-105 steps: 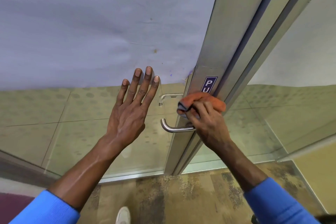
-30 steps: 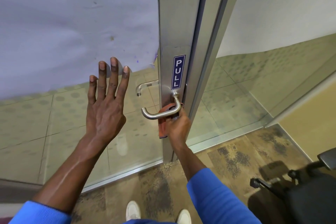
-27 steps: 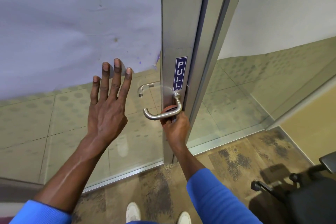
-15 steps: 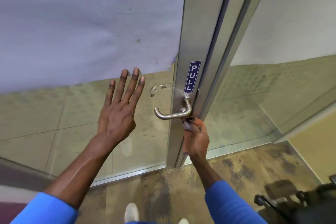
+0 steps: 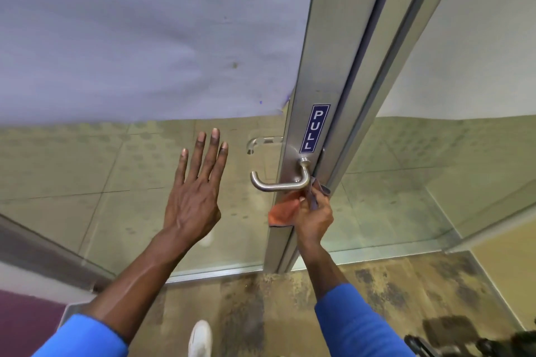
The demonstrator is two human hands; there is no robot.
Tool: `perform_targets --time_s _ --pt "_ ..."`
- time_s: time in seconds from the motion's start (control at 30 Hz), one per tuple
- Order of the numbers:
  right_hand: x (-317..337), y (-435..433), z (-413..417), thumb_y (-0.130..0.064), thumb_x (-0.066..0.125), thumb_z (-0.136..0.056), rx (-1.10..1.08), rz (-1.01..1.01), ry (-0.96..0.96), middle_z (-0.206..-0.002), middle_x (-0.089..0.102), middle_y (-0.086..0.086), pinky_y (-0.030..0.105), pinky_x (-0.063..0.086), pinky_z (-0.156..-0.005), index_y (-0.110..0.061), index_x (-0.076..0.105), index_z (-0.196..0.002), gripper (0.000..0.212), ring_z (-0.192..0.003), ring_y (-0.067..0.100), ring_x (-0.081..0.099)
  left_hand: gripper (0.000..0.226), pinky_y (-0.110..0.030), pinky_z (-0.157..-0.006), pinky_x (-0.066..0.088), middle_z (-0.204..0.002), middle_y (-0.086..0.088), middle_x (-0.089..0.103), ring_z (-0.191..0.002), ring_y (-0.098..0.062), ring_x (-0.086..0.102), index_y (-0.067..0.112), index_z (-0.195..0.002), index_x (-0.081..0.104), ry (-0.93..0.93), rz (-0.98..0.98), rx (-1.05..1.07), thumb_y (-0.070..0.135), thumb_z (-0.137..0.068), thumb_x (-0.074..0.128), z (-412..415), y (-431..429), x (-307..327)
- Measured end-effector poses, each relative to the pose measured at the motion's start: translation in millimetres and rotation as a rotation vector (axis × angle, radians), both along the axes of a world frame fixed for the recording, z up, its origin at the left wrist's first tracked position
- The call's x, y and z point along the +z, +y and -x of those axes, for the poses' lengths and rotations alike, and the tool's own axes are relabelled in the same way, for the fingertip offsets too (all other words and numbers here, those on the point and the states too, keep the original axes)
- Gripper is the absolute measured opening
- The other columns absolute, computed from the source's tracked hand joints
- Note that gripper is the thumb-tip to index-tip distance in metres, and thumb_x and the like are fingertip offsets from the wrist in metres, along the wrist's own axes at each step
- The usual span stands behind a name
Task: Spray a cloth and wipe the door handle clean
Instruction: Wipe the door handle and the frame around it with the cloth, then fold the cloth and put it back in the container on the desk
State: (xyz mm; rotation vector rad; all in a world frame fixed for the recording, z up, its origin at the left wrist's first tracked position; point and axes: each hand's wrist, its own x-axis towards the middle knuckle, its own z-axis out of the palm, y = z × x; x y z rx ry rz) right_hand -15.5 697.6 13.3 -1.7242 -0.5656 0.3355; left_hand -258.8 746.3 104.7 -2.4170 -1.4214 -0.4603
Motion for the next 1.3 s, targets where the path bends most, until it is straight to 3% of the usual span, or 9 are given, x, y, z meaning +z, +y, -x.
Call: perform_targets --time_s 0.23,0.37,0.47,0.63,0.8,0.9,0.97,1.1,1.3 --pt "-10.7 -32.5 -27.9 0.018 0.069 -0.091 0.34 0.097 0.734 -0.114 0.073 0.022 0.047 0.056 -0.096 0.006 0.073 -0.122 0.033 -0.102 0.033 0.067 0.09 -0.055 -0.105 0.064 -0.193 -0.023 -0.004 -0.178 -0.047 0.016 -0.002 -0.176 0.034 -0.297 0.321 0.059 0.004 -0.097 0.077 -18.2 -43.0 -14.6" --pt "1.5 -77.5 -49.5 0.018 0.068 -0.089 0.616 0.081 0.875 -0.119 0.073 0.026 0.039 0.061 -0.085 0.004 0.073 -0.119 0.034 -0.098 0.033 0.071 0.06 -0.055 -0.102 0.064 -0.19 -0.012 0.028 -0.166 -0.039 0.047 0.006 -0.158 0.061 -0.541 0.485 0.114 0.015 -0.102 0.079 -39.1 -80.3 -38.0" --pt "18.4 -109.4 -67.0 0.01 0.077 -0.084 0.792 0.073 0.927 -0.116 0.076 0.025 0.037 0.065 -0.082 0.003 0.073 -0.123 0.039 -0.097 0.031 0.077 0.039 -0.048 -0.106 0.061 -0.158 -0.001 0.069 -0.134 -0.033 0.073 0.014 -0.139 0.075 -0.772 0.686 0.142 0.031 -0.105 0.081 -56.5 -105.1 -55.1" --pt "49.0 -155.1 -85.0 0.006 0.079 -0.086 0.925 0.086 0.946 -0.125 0.069 0.029 0.042 0.059 -0.095 0.002 0.064 -0.139 0.055 -0.109 0.036 0.07 0.068 -0.037 -0.111 0.056 -0.124 -0.004 0.083 -0.117 -0.021 0.076 -0.002 -0.129 0.076 -1.163 1.41 0.083 0.058 -0.097 0.077 -78.9 -142.8 -55.3" --pt "53.9 -195.9 -78.6 -0.008 0.073 -0.098 0.772 0.033 1.001 -0.144 0.061 0.035 0.056 0.05 -0.117 0.0 0.065 -0.141 0.044 -0.133 0.046 0.062 0.025 -0.028 -0.077 0.061 -0.105 -0.018 0.078 -0.086 -0.021 0.074 0.001 -0.112 0.079 -1.343 1.793 -0.044 0.022 -0.099 0.077 -80.5 -173.7 -46.3" --pt "43.7 -225.5 -57.9 -0.041 0.064 -0.106 0.577 0.032 1.25 -0.153 0.056 0.031 0.067 0.032 -0.127 -0.001 0.063 -0.145 0.056 -0.148 0.048 0.048 0.024 -0.036 -0.092 0.063 -0.122 -0.025 0.079 -0.104 -0.029 0.076 -0.008 -0.126 0.078 -1.42 1.79 0.026 0.002 -0.105 0.072 -77.5 -185.9 -43.2" --pt "37.9 -250.1 -39.5 -0.049 0.068 -0.103 0.495 0.028 1.345 -0.148 0.059 0.029 0.054 0.029 -0.132 0.007 0.06 -0.144 0.071 -0.145 0.044 0.048 0.038 -0.042 -0.098 0.061 -0.13 -0.032 0.075 -0.116 -0.038 0.07 -0.019 -0.14 0.067 -1.488 1.795 0.053 -0.005 -0.105 0.071 -69.2 -193.4 -40.1" --pt "32.8 -301.9 5.7 -0.014 0.081 -0.091 0.444 -0.035 1.283 -0.14 0.065 0.028 0.05 0.038 -0.125 0.012 0.059 -0.142 0.061 -0.13 0.039 0.058 0.047 -0.029 -0.077 0.067 -0.123 -0.034 0.075 -0.095 -0.031 0.075 -0.024 -0.146 0.058 -1.409 1.824 0.022 -0.01 -0.103 0.07 -36.6 -207.8 -39.2" --pt "39.9 -366.6 60.9 0.011 0.073 -0.082 0.321 -0.137 1.124 -0.132 0.075 0.021 0.045 0.061 -0.098 -0.003 0.073 -0.132 0.051 -0.118 0.035 0.074 0.049 -0.031 -0.077 0.067 -0.114 -0.026 0.083 -0.093 -0.03 0.081 -0.014 -0.145 0.062 -1.28 1.898 -0.075 -0.02 -0.097 0.068 20.9 -235.1 -54.1"
